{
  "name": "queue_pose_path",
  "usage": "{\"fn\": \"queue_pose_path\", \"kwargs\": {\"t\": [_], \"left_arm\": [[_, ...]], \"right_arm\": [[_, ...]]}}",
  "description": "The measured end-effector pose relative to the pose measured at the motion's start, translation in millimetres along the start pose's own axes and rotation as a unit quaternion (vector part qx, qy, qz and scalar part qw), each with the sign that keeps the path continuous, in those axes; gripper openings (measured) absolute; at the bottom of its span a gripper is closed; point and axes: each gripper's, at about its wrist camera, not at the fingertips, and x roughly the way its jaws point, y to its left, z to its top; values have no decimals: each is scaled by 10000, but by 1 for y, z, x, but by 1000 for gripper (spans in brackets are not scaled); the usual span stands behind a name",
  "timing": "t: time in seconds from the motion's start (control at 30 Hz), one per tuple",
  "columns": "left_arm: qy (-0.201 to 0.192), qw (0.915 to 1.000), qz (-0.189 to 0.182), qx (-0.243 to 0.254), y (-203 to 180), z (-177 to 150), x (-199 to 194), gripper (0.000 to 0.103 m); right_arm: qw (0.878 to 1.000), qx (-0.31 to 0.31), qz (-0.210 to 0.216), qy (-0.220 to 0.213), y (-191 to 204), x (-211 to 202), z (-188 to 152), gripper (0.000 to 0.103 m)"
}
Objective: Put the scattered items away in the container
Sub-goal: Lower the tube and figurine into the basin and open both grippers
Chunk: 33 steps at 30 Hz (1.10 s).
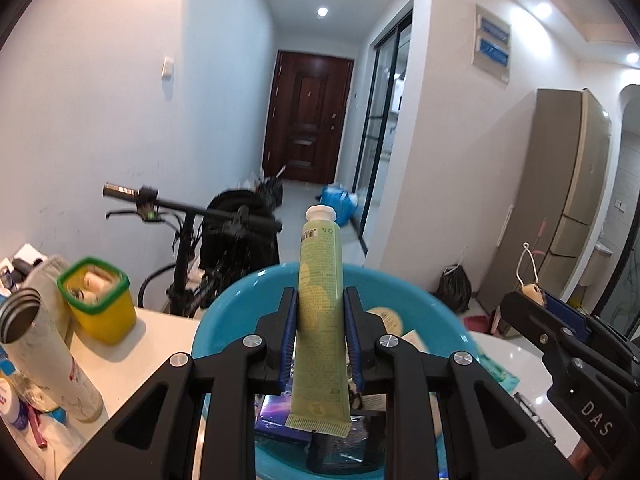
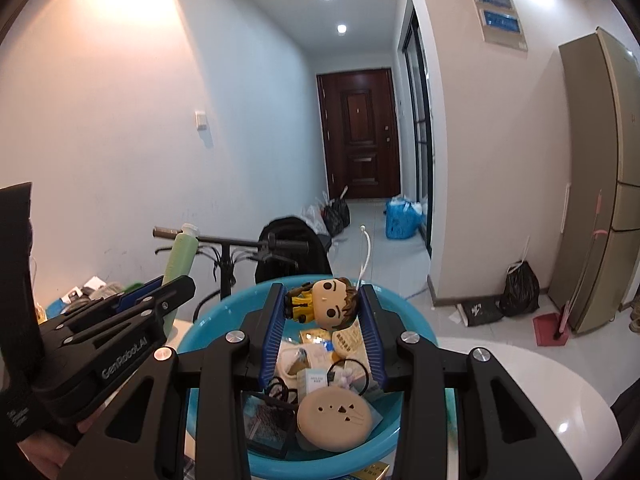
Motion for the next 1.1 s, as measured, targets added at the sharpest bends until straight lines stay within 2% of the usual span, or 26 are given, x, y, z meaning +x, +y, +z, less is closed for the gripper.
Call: {"fn": "queue_pose_path", "kwargs": {"t": [0.23, 0.5, 0.9, 1.1], "left_arm": [[467, 9987, 205, -52, 12, -18, 39, 24], [1000, 9945, 276, -112, 20, -39, 75, 24], [1496, 9870, 552, -218, 34, -56, 102, 24], [1574, 9861, 470, -263, 35, -59, 106, 24]], "right_arm": [[9986, 53, -15, 525, -5, 36, -21, 35], [9942, 103, 39, 1067, -13, 71, -41, 35], [9891, 138, 64, 1465, -13, 90, -53, 35], [9876, 148, 60, 1560, -13, 95, -56, 35]]}}
